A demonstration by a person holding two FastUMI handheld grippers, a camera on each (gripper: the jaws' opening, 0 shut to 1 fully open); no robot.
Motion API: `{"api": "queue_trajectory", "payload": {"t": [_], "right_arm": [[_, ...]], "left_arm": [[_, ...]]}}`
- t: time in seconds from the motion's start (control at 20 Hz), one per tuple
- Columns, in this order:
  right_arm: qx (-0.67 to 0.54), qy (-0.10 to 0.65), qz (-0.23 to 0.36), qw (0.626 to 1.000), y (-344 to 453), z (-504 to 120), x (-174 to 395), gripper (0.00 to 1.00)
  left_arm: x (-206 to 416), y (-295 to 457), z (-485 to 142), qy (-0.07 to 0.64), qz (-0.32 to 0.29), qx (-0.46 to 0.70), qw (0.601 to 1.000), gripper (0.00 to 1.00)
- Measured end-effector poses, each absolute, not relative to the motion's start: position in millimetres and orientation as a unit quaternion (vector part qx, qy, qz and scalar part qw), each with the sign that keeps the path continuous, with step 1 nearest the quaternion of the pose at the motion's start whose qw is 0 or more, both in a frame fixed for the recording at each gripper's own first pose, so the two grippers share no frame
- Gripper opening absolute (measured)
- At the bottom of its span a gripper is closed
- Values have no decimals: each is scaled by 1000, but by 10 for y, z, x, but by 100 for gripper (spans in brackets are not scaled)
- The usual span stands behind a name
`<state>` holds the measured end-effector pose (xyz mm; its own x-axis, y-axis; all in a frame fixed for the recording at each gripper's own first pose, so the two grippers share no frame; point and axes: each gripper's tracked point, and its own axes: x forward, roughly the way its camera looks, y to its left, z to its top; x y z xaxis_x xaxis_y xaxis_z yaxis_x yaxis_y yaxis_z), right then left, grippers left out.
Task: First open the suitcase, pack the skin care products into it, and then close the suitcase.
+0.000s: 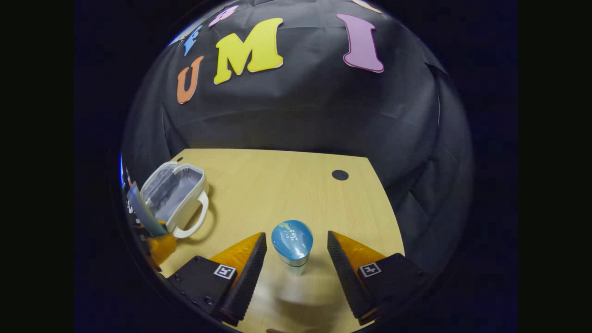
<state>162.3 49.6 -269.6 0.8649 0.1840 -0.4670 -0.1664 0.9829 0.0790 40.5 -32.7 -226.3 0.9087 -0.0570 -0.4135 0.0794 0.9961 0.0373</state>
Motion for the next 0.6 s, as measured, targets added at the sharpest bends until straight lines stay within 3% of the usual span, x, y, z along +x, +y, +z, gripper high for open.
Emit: {"api": "queue_trajectory", "payload": {"t": [0.05, 0.15, 0.2, 0.35, 0.55, 0.6], "right_arm": [[8, 245, 71, 967, 451, -2734, 1647, 72], [24, 250, 51, 967, 479, -2691, 1578, 43], [22, 250, 48, 967, 504, -2693, 1595, 40], [19, 259, 42, 965, 583, -2721, 1448, 34], [25, 255, 31, 966, 709, -2565, 1153, 37], [34, 257, 29, 965, 754, -2515, 1069, 37]], "left_arm": [[374, -229, -2192, 204, -31, 36, 978, 39], [334, -104, -2083, 198, -38, 40, 979, 43], [315, -12, -2034, 198, -34, 46, 978, 38], [304, 259, -1912, 202, -33, 39, 978, 37], [373, 680, -1874, 206, -25, 35, 978, 37], [403, 777, -1871, 206, -22, 37, 977, 41]]}}
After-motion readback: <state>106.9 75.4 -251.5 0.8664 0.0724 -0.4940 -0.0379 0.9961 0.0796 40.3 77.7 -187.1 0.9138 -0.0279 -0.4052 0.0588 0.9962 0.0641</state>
